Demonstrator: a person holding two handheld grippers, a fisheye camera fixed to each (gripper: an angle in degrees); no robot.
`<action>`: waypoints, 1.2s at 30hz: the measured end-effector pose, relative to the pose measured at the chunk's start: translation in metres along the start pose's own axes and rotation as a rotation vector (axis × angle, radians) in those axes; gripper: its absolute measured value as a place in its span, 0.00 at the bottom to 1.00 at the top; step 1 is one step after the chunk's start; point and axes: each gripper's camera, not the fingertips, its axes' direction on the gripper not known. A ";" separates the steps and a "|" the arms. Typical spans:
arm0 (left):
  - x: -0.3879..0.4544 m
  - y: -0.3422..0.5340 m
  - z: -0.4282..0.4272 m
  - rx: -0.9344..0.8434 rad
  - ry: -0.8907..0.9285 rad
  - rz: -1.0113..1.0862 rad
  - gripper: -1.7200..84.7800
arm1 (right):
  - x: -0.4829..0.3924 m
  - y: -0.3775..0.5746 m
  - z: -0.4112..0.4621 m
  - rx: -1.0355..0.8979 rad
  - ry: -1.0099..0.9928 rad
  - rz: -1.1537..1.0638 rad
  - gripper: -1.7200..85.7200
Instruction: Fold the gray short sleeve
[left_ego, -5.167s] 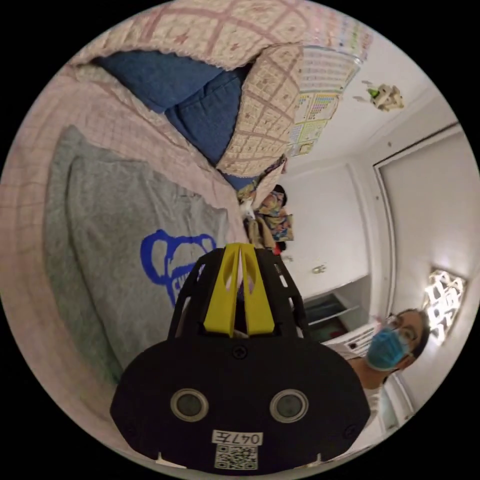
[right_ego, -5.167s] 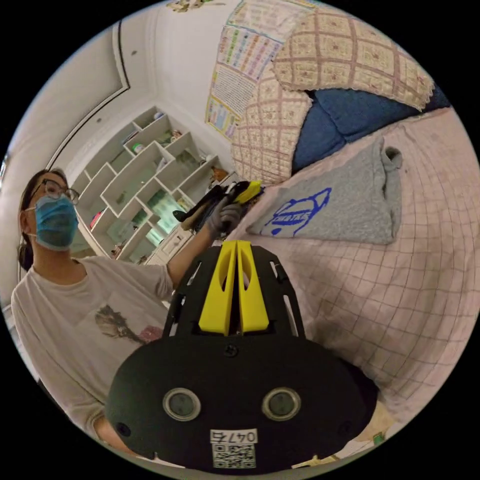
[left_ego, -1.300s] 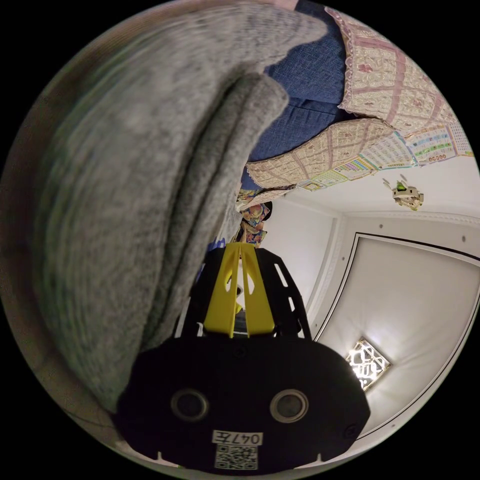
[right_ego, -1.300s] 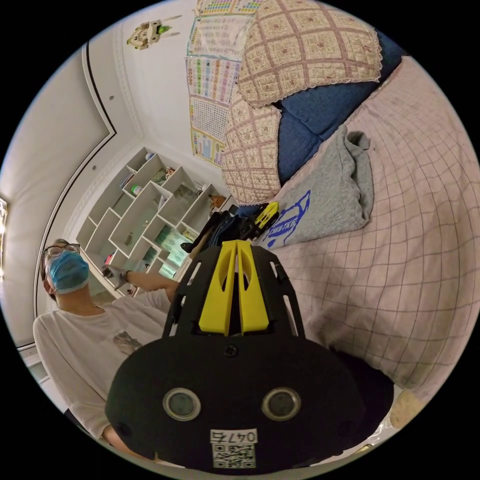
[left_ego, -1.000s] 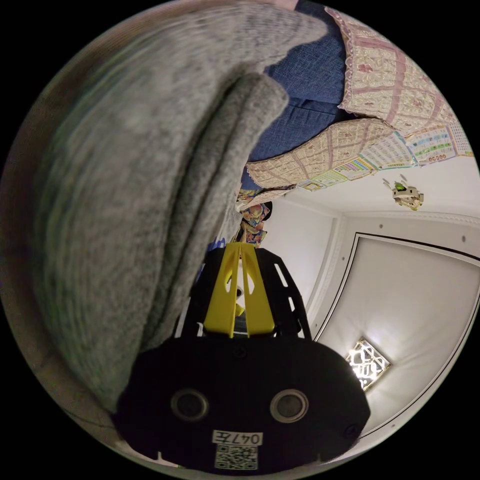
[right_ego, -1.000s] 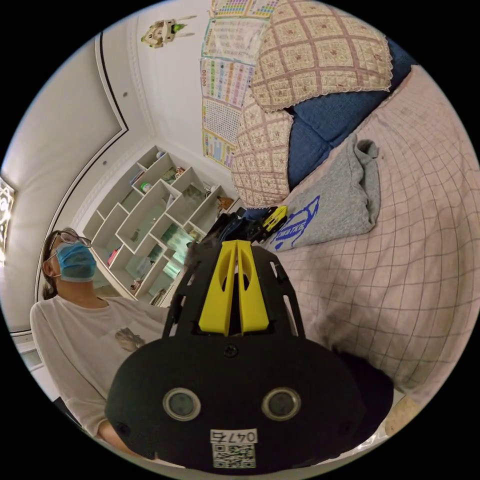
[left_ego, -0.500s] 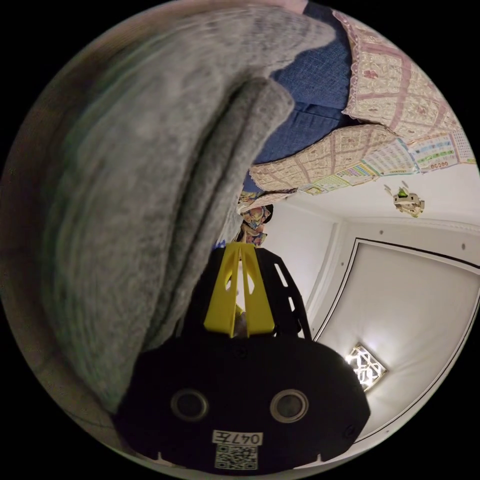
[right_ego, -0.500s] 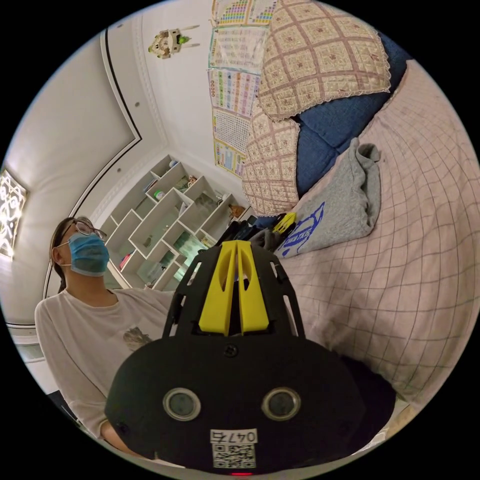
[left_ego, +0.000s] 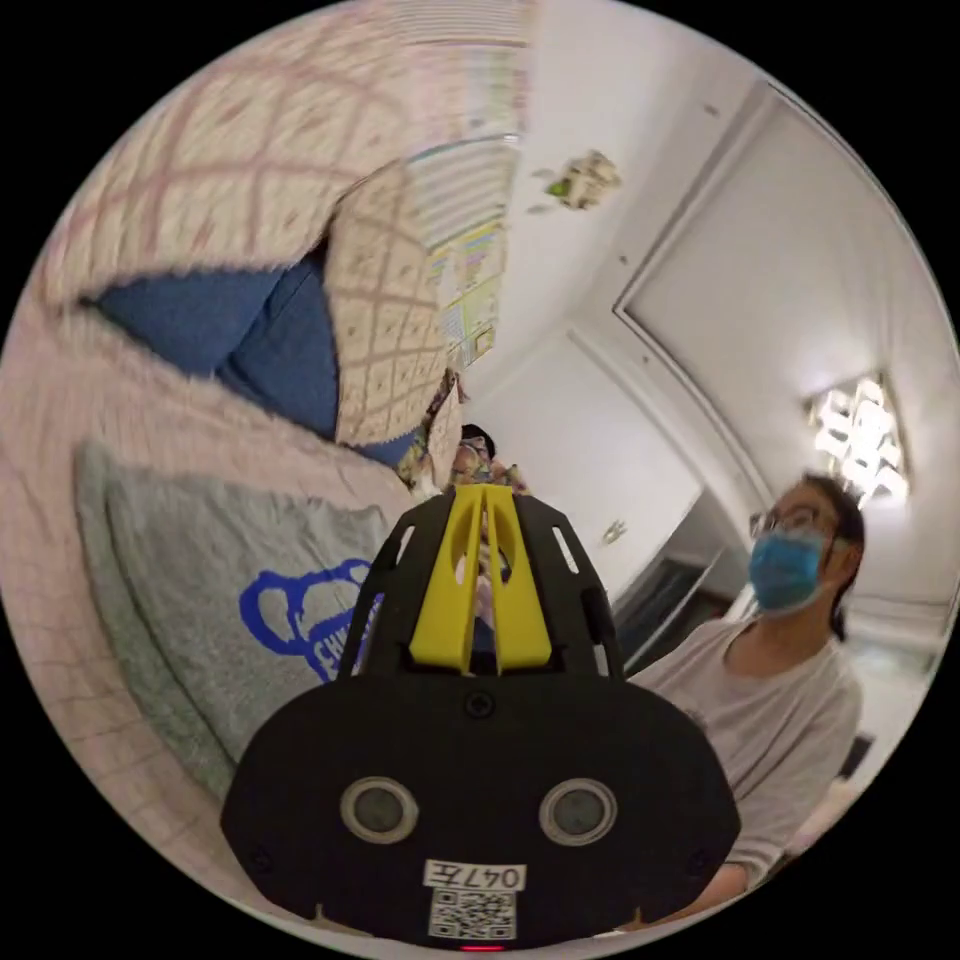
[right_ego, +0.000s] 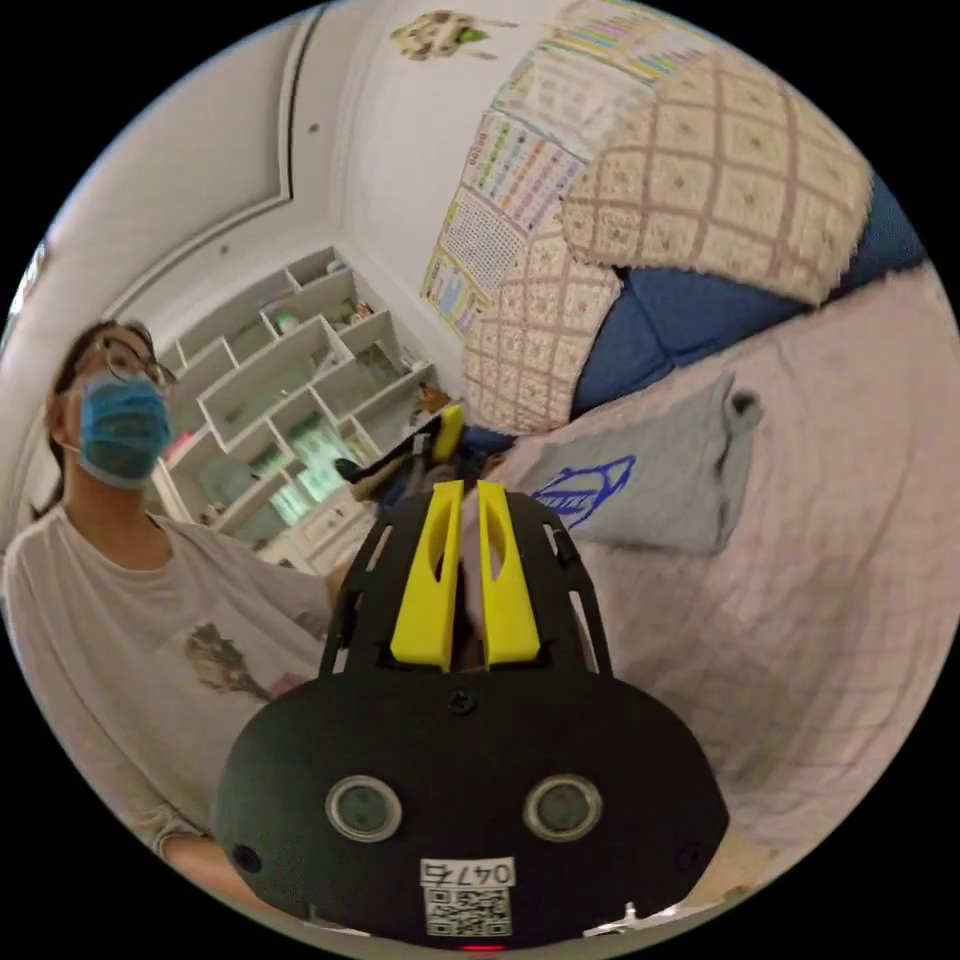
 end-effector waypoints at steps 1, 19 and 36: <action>0.023 -0.005 -0.011 0.004 -0.028 0.056 0.01 | -0.010 -0.017 0.002 -0.006 0.099 -0.067 0.05; 0.182 -0.079 -0.131 -0.099 -0.741 0.332 0.10 | 0.107 -0.175 0.176 -0.374 0.559 -0.057 0.02; 0.045 -0.157 -0.209 -0.195 -0.937 0.018 0.10 | -0.024 -0.033 0.182 -0.746 0.142 -0.506 0.01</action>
